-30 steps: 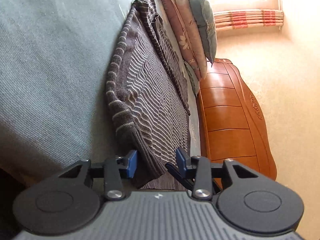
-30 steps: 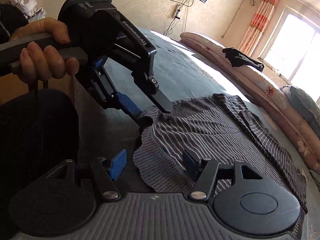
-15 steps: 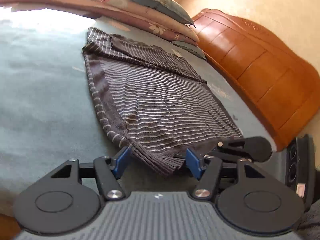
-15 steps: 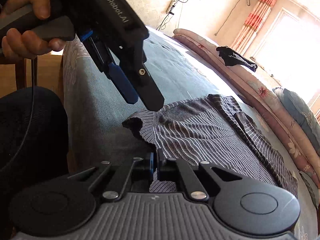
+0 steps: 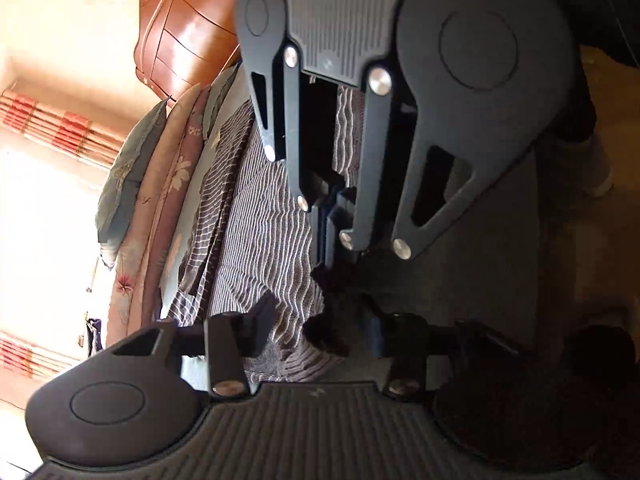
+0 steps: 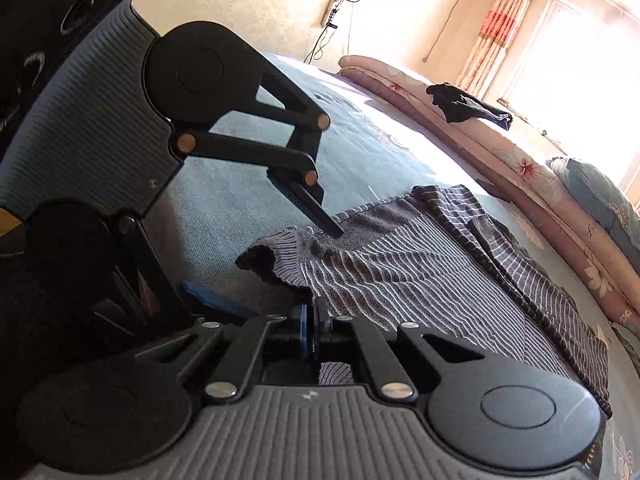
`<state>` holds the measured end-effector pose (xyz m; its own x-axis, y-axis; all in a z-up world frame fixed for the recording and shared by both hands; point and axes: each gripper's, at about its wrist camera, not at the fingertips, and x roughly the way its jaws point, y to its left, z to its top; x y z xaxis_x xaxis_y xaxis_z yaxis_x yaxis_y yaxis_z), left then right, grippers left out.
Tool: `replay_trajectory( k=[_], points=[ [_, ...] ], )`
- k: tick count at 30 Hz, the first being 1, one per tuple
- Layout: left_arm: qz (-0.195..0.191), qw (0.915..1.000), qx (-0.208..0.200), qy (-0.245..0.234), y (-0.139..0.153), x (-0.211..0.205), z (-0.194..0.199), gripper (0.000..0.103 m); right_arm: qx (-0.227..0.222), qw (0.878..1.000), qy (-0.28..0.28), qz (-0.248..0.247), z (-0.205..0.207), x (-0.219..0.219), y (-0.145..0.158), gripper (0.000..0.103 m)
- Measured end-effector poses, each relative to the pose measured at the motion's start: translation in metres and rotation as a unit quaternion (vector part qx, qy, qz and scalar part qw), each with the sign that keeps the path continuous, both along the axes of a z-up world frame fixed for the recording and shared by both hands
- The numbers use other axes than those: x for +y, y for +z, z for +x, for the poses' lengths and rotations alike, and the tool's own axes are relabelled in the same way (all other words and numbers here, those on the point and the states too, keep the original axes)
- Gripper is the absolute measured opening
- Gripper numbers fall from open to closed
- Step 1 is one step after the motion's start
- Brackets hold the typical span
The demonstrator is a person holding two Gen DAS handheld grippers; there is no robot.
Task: Fold clothes
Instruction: 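Close the right gripper on the hem while the left gripper holds its corner, then lift the hem up off the bed with both grippers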
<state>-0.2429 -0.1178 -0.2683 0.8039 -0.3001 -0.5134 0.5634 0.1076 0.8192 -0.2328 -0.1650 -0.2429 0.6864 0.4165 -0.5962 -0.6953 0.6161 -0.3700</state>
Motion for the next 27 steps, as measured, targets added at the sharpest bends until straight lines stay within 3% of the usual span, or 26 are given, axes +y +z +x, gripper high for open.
replay_trajectory(
  k=[2,5,7,9,11,15,16,17,18,23,26,27],
  points=[
    [-0.004,1.0,-0.009,-0.002,0.001,-0.001,0.0,0.009,-0.004,1.0,0.0,-0.003,-0.004,-0.001,-0.002,0.004],
    [-0.027,0.9995,-0.008,0.014,0.013,0.001,0.001,0.007,-0.029,1.0,-0.004,-0.01,-0.012,-0.01,-0.006,0.021],
    [-0.044,0.9987,-0.006,0.024,0.019,0.003,0.004,0.007,-0.047,0.999,-0.008,-0.017,-0.017,-0.018,-0.01,0.041],
    [-0.056,0.9978,0.003,0.035,0.023,0.005,0.006,0.007,-0.071,0.996,-0.016,-0.045,-0.018,-0.022,-0.021,0.044],
    [-0.063,0.9971,0.006,0.041,0.025,0.006,0.007,0.007,-0.087,0.993,-0.027,-0.075,-0.015,-0.022,-0.034,0.044],
    [-0.06,0.9972,0.012,0.043,0.017,0.004,0.007,0.007,-0.109,0.988,-0.061,-0.087,-0.007,-0.024,-0.043,0.041],
    [-0.059,0.9972,0.015,0.043,0.015,0.003,0.008,0.007,-0.11,0.988,-0.065,-0.085,-0.005,-0.026,-0.043,0.024],
    [-0.057,0.9972,0.016,0.047,0.011,0.002,0.009,0.008,-0.105,0.989,-0.064,-0.084,-0.004,-0.027,-0.042,0.012],
    [-0.056,0.9969,0.021,0.05,0.009,0.003,0.011,0.016,-0.095,0.99,-0.062,-0.079,-0.003,-0.029,-0.04,0.005],
    [-0.053,0.9948,0.055,0.068,0.004,0.006,0.013,0.017,-0.073,0.994,-0.063,-0.059,0.004,-0.032,-0.033,0.005],
    [-0.026,0.9976,0.029,0.058,-0.003,-0.002,0.002,0.02,-0.061,0.995,-0.066,-0.045,0.008,-0.036,-0.028,0.005],
    [-0.017,0.9984,0.02,0.05,-0.007,-0.007,-0.001,0.028,-0.057,0.995,-0.066,-0.041,0.009,-0.037,-0.027,0.005]
  ],
)
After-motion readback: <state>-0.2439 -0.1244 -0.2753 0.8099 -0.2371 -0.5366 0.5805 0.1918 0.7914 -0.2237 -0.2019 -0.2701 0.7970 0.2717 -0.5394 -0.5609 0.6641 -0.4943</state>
